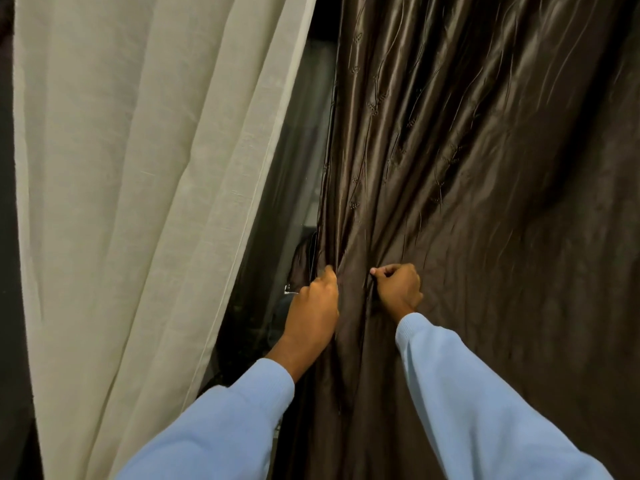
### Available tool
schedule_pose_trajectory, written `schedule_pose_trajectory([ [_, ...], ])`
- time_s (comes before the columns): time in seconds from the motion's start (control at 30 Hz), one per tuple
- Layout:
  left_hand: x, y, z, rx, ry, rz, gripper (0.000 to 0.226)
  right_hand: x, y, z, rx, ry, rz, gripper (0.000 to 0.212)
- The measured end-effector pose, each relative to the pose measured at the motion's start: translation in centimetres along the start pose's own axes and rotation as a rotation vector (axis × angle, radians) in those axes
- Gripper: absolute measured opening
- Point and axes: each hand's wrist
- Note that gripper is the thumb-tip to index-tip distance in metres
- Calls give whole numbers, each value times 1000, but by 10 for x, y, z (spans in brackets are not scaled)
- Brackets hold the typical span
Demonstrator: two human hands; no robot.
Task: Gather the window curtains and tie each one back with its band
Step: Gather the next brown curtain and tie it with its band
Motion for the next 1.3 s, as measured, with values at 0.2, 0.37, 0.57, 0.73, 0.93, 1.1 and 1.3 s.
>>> schedule_pose_trajectory([
  [0.2, -3, -3, 3, -5, 4, 8, 40, -2, 8, -2, 29, 16, 13, 19],
  [0.37, -2, -6, 3, -10, -6, 42, 39, 12, 34, -18, -42, 145, 376, 15],
  [0.57, -5, 7, 3, -22, -26, 92, 37, 65, 52, -55, 85, 386, 721, 23],
  [0.73, -7, 47, 4, -72, -22, 70, 40, 106, 36, -103, 124, 331, 961, 21],
  [0.93, 2, 106, 1, -112, 30, -15, 33, 127, -6, -119, 309, 121, 591, 41],
  [1.1, 23, 133, -8, -39, 60, -147, 19, 147, -6, -124, 410, 49, 429, 46],
  [1.3, 44, 156, -17, -44, 243, -276, 29, 170, 15, -127, 385, 97, 320, 29],
])
Point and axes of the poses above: each hand's wrist, its own z-axis towards the middle knuckle, its own x-axis out of the back of the hand, y = z × x, and after that the axes turned 8 degrees about -x, right-handed
